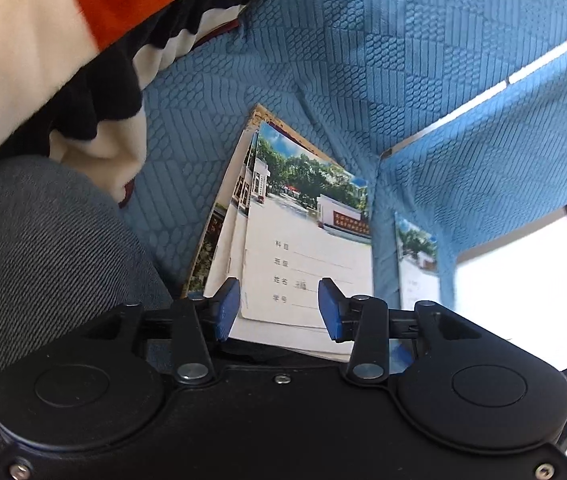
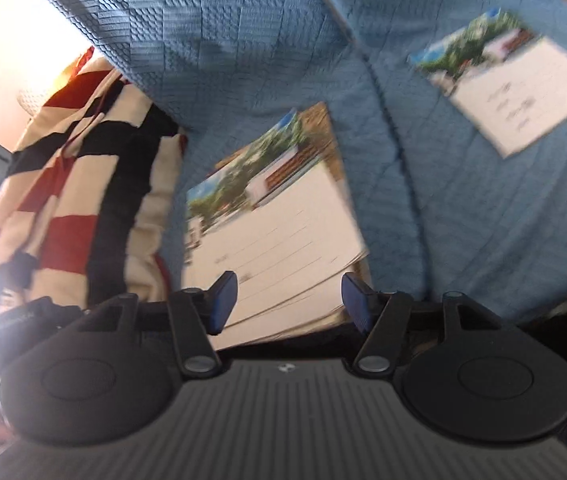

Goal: Organize objects
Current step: 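Lower the brochures onto the stack and open both tools, then withdraw both tools up and back from the brochure stack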

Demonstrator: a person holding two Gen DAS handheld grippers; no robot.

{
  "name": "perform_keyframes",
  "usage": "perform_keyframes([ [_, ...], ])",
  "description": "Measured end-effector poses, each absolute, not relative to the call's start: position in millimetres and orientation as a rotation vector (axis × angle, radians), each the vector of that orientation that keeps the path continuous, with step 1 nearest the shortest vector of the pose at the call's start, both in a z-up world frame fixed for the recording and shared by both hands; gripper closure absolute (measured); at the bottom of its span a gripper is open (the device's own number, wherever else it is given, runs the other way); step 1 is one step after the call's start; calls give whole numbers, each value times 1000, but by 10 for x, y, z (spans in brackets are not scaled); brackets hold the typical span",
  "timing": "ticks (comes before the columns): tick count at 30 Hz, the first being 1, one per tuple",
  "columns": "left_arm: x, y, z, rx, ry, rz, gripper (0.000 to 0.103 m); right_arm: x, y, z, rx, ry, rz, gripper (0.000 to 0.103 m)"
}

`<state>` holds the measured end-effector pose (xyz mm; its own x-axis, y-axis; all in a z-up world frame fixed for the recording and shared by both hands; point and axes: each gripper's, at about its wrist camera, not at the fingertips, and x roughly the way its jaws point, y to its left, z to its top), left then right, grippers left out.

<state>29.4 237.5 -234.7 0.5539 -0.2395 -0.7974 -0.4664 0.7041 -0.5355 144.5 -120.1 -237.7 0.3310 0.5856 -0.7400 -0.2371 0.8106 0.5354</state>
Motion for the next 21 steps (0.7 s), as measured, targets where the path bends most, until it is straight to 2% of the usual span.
perform_keyframes([
  [6, 477, 2212, -2411, -658, 1023, 191, 64, 1666, -1161, -2400, 175, 963, 528, 42],
  [14, 609, 2130, -2605, -591, 1048, 197, 70, 1848, -982, -2728, 211, 1022, 585, 43],
  [16, 630, 2111, -2643, -592, 1054, 179, 76, 1805, -947, -2791, 197, 1029, 603, 44],
  [17, 638, 2106, -2658, -592, 1055, 174, 79, 1790, -930, -2819, 189, 1037, 603, 45],
  [18, 653, 2105, -2681, -592, 1062, 170, 85, 1774, -922, -2837, 183, 1040, 599, 51],
  [21, 666, 2089, -2711, -585, 1070, 174, 87, 1722, -915, -2860, 162, 1034, 587, 67],
])
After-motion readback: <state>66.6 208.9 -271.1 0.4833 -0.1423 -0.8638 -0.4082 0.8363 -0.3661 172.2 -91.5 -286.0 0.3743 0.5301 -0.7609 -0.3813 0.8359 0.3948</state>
